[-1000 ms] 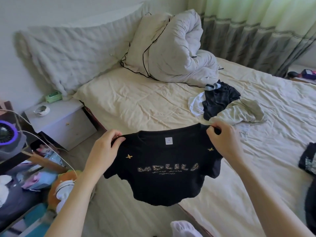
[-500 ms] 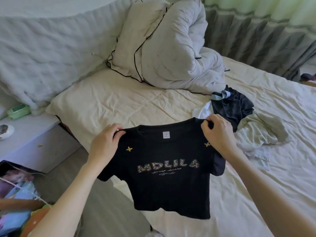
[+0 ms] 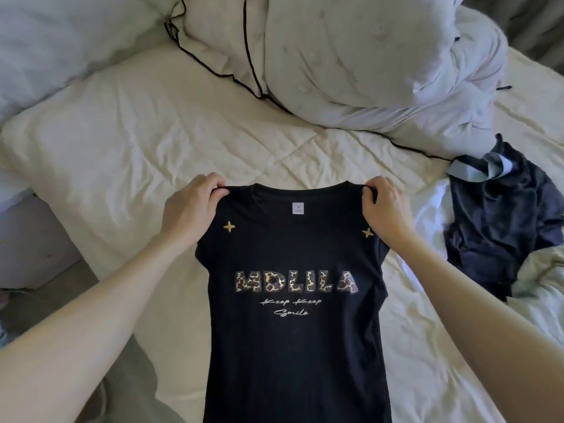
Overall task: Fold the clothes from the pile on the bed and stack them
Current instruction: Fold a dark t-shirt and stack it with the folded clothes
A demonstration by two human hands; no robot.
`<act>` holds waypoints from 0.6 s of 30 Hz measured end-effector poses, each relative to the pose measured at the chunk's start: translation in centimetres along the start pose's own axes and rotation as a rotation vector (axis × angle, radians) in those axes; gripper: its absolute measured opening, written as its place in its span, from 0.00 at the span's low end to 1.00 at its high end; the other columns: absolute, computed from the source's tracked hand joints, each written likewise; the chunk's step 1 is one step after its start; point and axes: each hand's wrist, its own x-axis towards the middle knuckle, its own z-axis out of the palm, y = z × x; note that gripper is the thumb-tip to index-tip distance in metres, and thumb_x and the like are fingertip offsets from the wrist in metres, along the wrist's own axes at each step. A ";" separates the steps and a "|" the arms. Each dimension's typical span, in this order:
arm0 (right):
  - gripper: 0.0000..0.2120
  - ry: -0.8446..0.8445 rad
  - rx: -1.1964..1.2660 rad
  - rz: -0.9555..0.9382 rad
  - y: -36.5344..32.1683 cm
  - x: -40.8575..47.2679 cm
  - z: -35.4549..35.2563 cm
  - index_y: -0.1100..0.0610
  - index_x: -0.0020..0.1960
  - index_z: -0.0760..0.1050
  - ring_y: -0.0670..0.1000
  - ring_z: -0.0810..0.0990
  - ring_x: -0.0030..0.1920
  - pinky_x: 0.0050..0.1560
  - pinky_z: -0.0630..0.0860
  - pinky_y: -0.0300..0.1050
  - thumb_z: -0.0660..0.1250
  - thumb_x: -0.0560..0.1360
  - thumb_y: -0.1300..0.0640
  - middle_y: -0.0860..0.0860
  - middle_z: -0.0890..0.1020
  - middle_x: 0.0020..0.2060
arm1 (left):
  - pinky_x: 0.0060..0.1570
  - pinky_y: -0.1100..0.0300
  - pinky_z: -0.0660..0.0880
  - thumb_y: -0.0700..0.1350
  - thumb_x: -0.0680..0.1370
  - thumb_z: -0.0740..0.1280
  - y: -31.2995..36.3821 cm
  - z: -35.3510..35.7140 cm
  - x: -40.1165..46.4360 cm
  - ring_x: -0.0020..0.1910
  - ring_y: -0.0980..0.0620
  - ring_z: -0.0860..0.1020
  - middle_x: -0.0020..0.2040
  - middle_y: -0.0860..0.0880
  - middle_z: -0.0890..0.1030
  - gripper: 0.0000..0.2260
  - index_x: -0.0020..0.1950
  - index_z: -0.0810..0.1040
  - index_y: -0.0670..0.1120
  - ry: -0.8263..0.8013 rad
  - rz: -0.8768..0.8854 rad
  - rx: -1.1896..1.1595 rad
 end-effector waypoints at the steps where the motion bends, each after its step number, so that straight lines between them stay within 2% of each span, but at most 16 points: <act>1: 0.10 -0.005 0.003 0.009 0.4 1.1 1.0 0.62 0.51 0.73 0.53 0.73 0.45 0.44 0.67 0.45 0.55 0.80 0.59 0.55 0.76 0.48 | 0.39 0.55 0.70 0.50 0.80 0.60 -0.4 1.0 0.9 0.43 0.44 0.77 0.48 0.47 0.78 0.10 0.54 0.75 0.46 0.007 0.003 0.011; 4: 0.12 0.000 0.013 0.034 1.5 3.8 3.3 0.62 0.54 0.74 0.56 0.75 0.50 0.49 0.69 0.49 0.55 0.81 0.58 0.56 0.77 0.52 | 0.38 0.53 0.71 0.50 0.80 0.61 -1.5 3.3 3.3 0.42 0.43 0.77 0.47 0.46 0.79 0.10 0.53 0.76 0.45 0.027 0.009 0.024; 7: 0.13 0.000 -0.004 0.059 2.1 6.0 5.5 0.62 0.56 0.75 0.58 0.75 0.53 0.51 0.68 0.49 0.55 0.81 0.57 0.57 0.77 0.55 | 0.43 0.55 0.70 0.50 0.79 0.63 -2.4 5.6 5.5 0.46 0.45 0.77 0.48 0.47 0.79 0.09 0.54 0.77 0.46 -0.011 -0.040 -0.073; 9: 0.13 -0.010 -0.008 0.075 2.2 6.4 7.0 0.61 0.61 0.73 0.59 0.73 0.58 0.58 0.68 0.51 0.57 0.80 0.57 0.58 0.75 0.59 | 0.49 0.57 0.71 0.49 0.79 0.64 -3.1 7.2 6.2 0.49 0.48 0.76 0.50 0.48 0.79 0.10 0.58 0.76 0.47 -0.128 -0.117 -0.226; 12: 0.18 -0.045 -0.016 0.079 2.4 4.6 9.2 0.59 0.68 0.68 0.57 0.66 0.67 0.67 0.60 0.51 0.58 0.80 0.58 0.56 0.70 0.66 | 0.50 0.63 0.67 0.51 0.79 0.63 -4.8 8.3 5.3 0.51 0.54 0.74 0.56 0.50 0.75 0.19 0.69 0.68 0.49 -0.273 -0.295 -0.363; 16: 0.20 -0.086 -0.070 0.003 2.3 -0.3 12.1 0.60 0.70 0.67 0.56 0.60 0.73 0.72 0.54 0.54 0.59 0.79 0.57 0.56 0.67 0.71 | 0.59 0.63 0.64 0.51 0.80 0.61 -7.8 8.5 2.4 0.61 0.54 0.71 0.67 0.51 0.71 0.22 0.73 0.62 0.51 -0.457 -0.365 -0.372; 18: 0.20 -0.118 -0.094 -0.051 1.5 -3.1 13.7 0.60 0.70 0.68 0.57 0.59 0.74 0.73 0.53 0.58 0.60 0.79 0.57 0.57 0.66 0.72 | 0.64 0.59 0.66 0.48 0.81 0.60 -8.7 8.5 1.4 0.64 0.53 0.70 0.68 0.54 0.69 0.21 0.74 0.61 0.51 -0.523 -0.394 -0.412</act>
